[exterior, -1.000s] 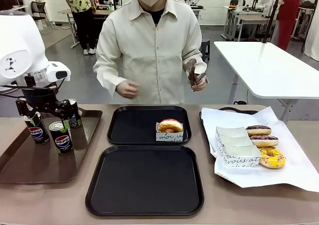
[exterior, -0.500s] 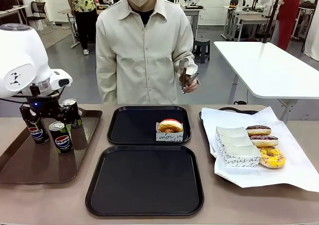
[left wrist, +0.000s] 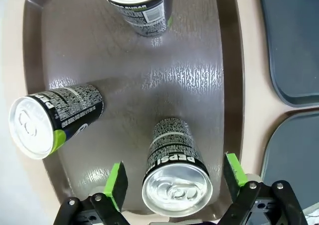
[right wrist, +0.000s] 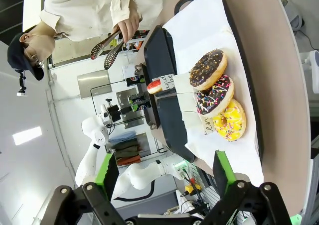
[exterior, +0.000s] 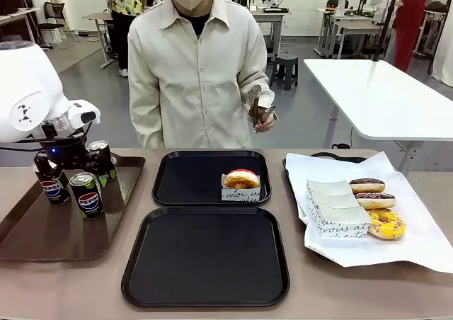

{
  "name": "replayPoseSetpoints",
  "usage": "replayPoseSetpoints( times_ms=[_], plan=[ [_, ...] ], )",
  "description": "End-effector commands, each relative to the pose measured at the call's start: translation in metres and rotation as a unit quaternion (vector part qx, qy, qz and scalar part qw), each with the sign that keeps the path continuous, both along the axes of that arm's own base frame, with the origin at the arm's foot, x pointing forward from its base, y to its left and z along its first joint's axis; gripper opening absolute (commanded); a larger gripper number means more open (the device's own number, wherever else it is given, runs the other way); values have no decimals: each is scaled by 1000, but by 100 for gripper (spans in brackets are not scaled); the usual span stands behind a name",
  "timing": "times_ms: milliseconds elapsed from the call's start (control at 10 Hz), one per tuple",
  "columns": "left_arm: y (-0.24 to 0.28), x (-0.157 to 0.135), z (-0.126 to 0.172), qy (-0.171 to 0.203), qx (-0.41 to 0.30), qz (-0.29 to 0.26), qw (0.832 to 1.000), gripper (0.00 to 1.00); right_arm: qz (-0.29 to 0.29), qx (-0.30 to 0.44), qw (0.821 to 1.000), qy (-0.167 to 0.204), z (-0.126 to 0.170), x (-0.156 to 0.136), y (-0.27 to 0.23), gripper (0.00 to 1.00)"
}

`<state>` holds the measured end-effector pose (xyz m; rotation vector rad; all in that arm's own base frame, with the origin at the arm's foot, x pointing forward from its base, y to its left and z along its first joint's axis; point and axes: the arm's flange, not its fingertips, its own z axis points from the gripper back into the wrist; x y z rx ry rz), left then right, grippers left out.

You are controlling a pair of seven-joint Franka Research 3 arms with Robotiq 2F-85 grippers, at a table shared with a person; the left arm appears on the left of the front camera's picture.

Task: Set up donuts and drinks on trays.
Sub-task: Pick up one Pepsi coke and place it on the Flat Tray.

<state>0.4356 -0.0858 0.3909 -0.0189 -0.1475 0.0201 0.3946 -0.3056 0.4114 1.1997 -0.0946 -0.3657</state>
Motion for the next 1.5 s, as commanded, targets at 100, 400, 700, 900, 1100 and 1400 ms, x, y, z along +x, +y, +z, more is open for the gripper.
replayPoseSetpoints(
  times_ms=[100, 400, 700, 900, 1100, 1400],
  plan=[
    [-2, 8, -8, 9, -17, -24, 1000, 100, -2, 7, 1000, -9, 1, 1, 1, 100],
    [4, 6, -4, -2, -26, -31, 999, 14, -2, 7, 1000, -9, 1, 1, 1, 100],
    [1, 2, 5, 6, -22, -36, 999, 0, -2, 7, 1000, -9, 1, 1, 1, 100],
    [-7, -4, 28, 30, -7, -65, 997, 0, -2, 7, 1000, -9, 1, 1, 1, 100],
    [-22, -5, 74, 33, -5, -92, 995, 38, -2, 7, 1000, -9, 1, 1, 1, 100],
    [-73, 27, 122, 7, 1, -119, 993, 38, -2, 7, 1000, -9, 1, 1, 1, 100]
  ],
)
